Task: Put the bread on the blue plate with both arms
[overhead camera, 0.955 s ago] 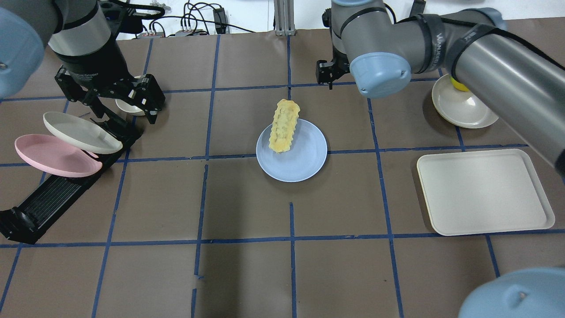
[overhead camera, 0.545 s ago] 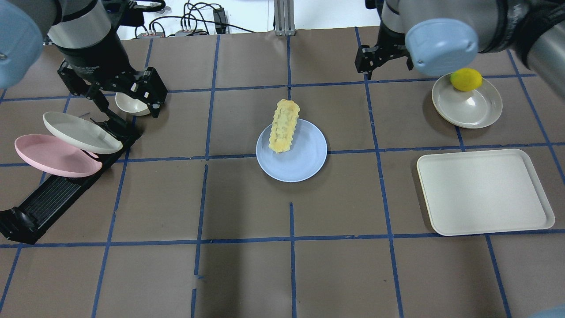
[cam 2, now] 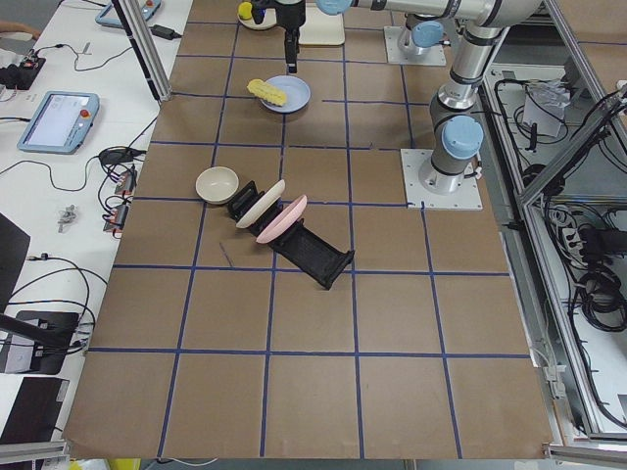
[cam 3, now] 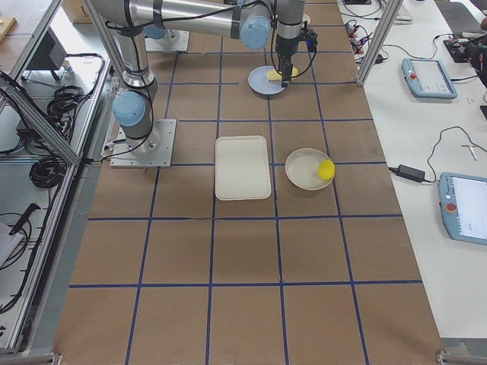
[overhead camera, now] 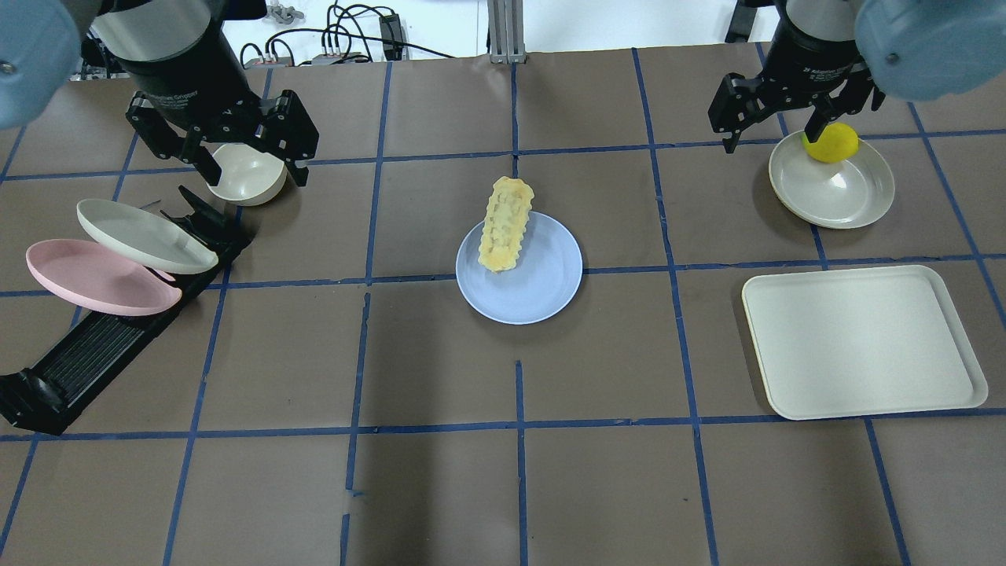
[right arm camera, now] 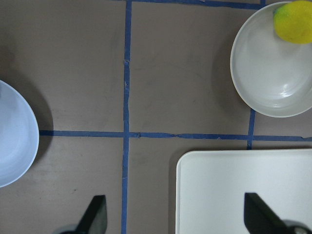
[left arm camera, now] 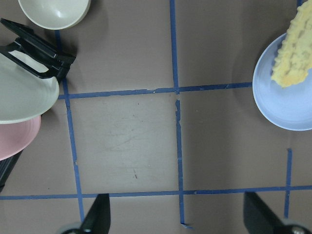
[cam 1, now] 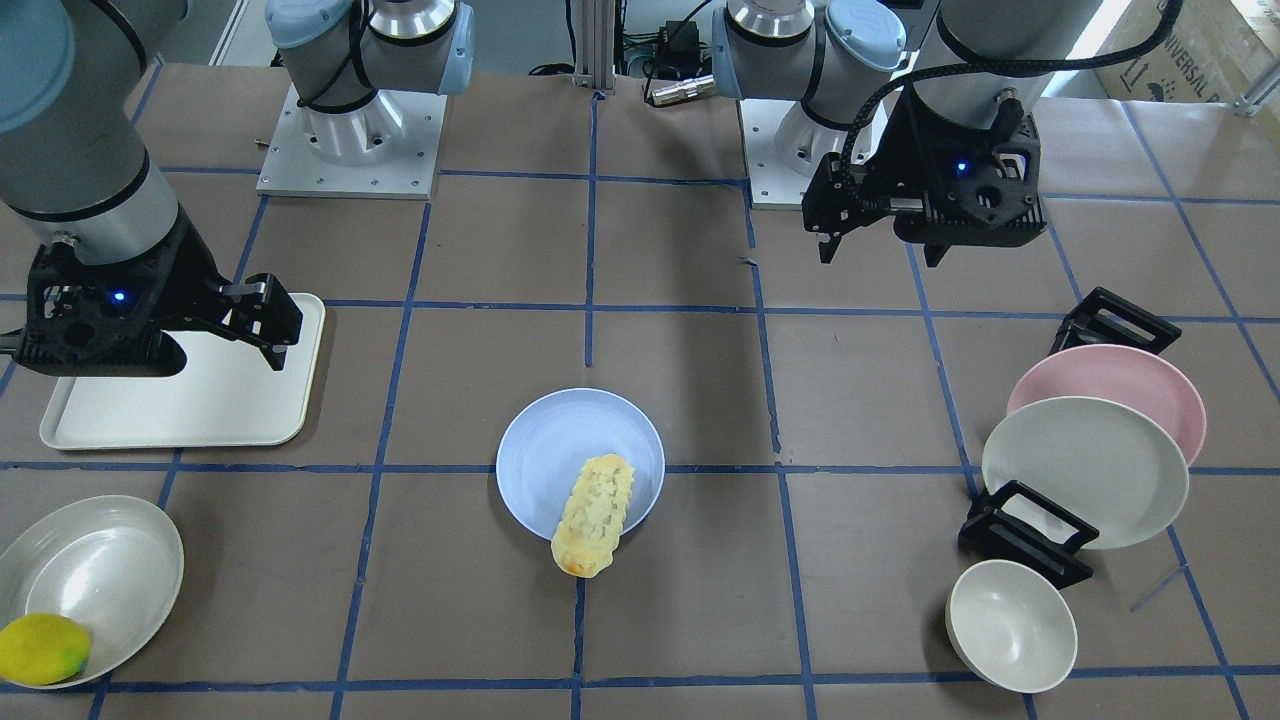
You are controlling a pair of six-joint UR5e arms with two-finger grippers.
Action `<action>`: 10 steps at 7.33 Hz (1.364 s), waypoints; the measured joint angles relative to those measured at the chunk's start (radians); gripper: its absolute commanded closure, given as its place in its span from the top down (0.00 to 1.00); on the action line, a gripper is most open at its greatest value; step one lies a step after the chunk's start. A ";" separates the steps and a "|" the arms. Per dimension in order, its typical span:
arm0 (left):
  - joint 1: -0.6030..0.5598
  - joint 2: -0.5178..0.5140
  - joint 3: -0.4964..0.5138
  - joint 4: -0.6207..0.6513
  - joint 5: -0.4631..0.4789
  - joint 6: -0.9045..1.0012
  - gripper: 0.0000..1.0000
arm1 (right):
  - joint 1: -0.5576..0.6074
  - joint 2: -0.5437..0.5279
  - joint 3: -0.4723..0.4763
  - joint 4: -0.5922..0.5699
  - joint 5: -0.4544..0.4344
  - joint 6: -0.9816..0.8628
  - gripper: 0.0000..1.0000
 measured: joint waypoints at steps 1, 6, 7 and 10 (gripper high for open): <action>-0.001 0.010 -0.005 -0.001 -0.007 -0.008 0.96 | -0.008 -0.009 0.000 0.019 0.002 -0.001 1.00; -0.003 0.041 -0.024 0.000 -0.004 -0.010 0.97 | -0.053 -0.055 0.002 0.077 0.001 -0.034 1.00; -0.003 0.039 -0.024 0.002 -0.005 -0.011 0.97 | -0.053 -0.057 -0.003 0.078 0.002 -0.033 1.00; -0.003 0.036 -0.026 0.007 -0.004 -0.010 0.97 | -0.053 -0.054 -0.020 0.075 0.006 -0.021 1.00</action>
